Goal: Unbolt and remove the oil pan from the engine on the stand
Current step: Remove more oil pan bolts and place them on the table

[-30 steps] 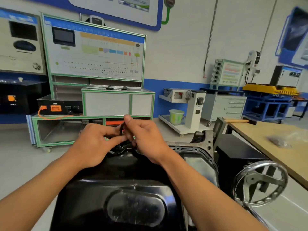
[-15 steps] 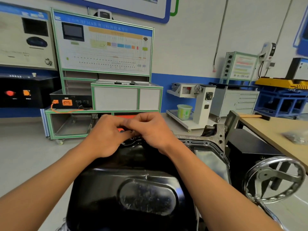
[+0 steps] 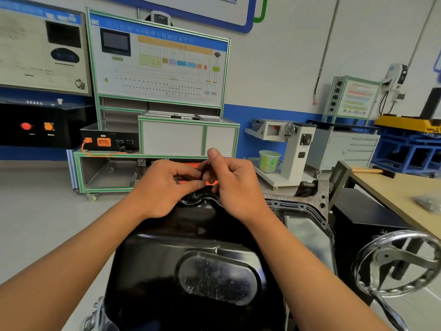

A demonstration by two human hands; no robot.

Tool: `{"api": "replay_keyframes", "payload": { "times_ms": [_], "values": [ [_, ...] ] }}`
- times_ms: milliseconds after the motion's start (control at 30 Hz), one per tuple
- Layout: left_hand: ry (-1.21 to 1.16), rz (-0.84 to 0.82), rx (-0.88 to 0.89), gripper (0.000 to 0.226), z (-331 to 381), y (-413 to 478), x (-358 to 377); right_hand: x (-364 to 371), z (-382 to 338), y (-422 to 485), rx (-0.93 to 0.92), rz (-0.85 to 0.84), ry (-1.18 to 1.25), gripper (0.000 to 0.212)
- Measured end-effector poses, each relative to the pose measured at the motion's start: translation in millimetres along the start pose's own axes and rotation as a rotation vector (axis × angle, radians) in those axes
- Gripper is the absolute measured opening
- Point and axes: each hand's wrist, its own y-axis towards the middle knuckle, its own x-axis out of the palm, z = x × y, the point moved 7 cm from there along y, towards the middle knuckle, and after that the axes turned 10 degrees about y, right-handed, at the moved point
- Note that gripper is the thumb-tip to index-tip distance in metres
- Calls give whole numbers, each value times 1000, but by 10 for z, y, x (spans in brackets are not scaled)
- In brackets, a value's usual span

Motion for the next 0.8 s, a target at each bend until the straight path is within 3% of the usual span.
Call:
{"api": "replay_keyframes", "payload": {
  "times_ms": [167,300,367,467,800],
  "values": [
    [23,-27,56,28,88,-9,18,105,149,129,234,-67,26,81],
    [82,-14,74,49,121,-24,5,199,223,137,273,-148,-18,57],
    [107,14,76,48,107,-24,-12,203,238,128,271,-161,21,54],
    [108,28,83,40,107,-32,-24,185,196,118,221,-146,9,30],
    [86,56,46,32,95,-27,-52,157,-40,0,-8,-104,-81,22]
  ]
}}
